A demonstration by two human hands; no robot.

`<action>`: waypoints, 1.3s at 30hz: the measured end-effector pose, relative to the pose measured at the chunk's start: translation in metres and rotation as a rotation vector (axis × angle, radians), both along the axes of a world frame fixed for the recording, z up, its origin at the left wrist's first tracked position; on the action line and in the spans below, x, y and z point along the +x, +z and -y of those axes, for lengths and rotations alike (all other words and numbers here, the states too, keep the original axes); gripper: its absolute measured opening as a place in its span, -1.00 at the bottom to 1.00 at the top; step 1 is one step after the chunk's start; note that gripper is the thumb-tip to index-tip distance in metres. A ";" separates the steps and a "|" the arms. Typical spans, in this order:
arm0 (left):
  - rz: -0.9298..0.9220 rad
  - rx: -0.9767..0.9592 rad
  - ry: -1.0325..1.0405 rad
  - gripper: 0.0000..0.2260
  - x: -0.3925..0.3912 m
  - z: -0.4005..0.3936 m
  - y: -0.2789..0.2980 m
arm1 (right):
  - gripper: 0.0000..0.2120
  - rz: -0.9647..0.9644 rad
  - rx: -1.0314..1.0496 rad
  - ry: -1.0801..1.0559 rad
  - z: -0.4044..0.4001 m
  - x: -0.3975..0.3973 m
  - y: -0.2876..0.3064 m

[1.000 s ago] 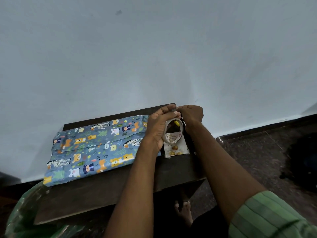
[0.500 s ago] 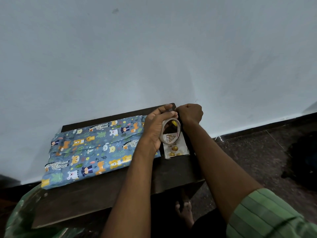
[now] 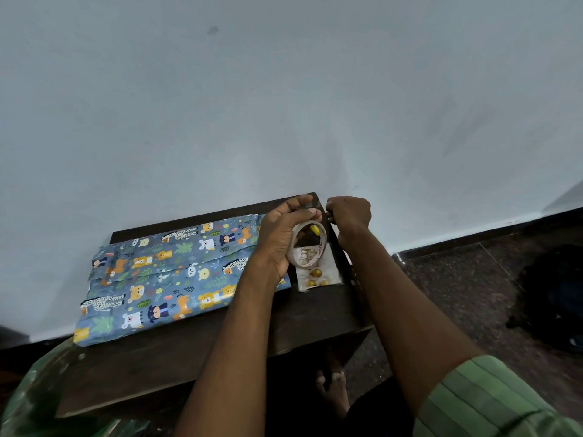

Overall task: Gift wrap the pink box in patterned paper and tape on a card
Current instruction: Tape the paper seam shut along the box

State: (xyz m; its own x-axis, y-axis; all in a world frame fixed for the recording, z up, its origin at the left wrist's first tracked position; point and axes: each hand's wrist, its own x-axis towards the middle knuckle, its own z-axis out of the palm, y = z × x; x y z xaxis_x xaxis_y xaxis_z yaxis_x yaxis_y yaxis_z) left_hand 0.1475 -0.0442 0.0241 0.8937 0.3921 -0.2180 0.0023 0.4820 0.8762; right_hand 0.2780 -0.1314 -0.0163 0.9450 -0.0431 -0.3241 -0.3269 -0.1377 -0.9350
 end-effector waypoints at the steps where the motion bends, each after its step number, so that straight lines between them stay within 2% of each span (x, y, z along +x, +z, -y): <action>1: 0.001 0.005 -0.005 -0.78 -0.002 -0.001 0.001 | -0.77 0.040 -0.042 0.011 0.000 -0.004 0.002; 4: 0.012 0.017 -0.016 -0.78 -0.010 -0.006 0.005 | -0.67 0.173 -0.147 0.055 0.004 -0.014 0.007; 6: 0.026 0.012 -0.015 -0.78 -0.017 -0.009 0.009 | -0.87 0.222 -0.197 0.057 0.007 -0.022 0.014; 8: 0.046 -0.014 -0.014 -0.78 -0.026 -0.012 0.014 | -0.75 0.243 -0.218 0.059 0.009 -0.032 0.020; 13: 0.096 -0.050 -0.007 -0.78 -0.052 -0.022 0.027 | -0.82 0.365 -0.109 0.192 0.001 -0.082 0.039; 17: 0.121 -0.095 0.043 -0.79 -0.069 -0.035 0.033 | -0.95 0.376 0.031 0.334 -0.016 -0.115 0.044; 20: 0.139 -0.115 0.077 -0.79 -0.083 -0.046 0.037 | -0.97 0.412 0.046 0.328 -0.024 -0.130 0.044; 23: 0.160 -0.128 0.054 -0.78 -0.100 -0.057 0.042 | -0.94 0.369 0.081 0.361 -0.026 -0.139 0.045; 28: 0.191 -0.119 -0.011 -0.73 -0.127 -0.078 0.047 | -0.87 0.166 0.263 0.599 -0.036 -0.154 0.052; 34: 0.063 0.113 0.031 -0.77 -0.141 -0.096 0.039 | -0.93 0.079 0.276 0.575 -0.049 -0.163 0.055; 39: 0.038 0.416 0.039 -0.73 -0.150 -0.097 0.040 | -0.83 0.246 0.083 0.530 -0.048 -0.152 0.055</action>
State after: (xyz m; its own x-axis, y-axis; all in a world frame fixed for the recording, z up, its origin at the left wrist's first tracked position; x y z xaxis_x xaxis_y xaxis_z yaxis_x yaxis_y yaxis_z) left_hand -0.0027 0.0524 0.0637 0.8810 0.4731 -0.0010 -0.0450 0.0861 0.9953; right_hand 0.1259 -0.0838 0.0388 0.8787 0.4716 -0.0743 -0.0052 -0.1461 -0.9893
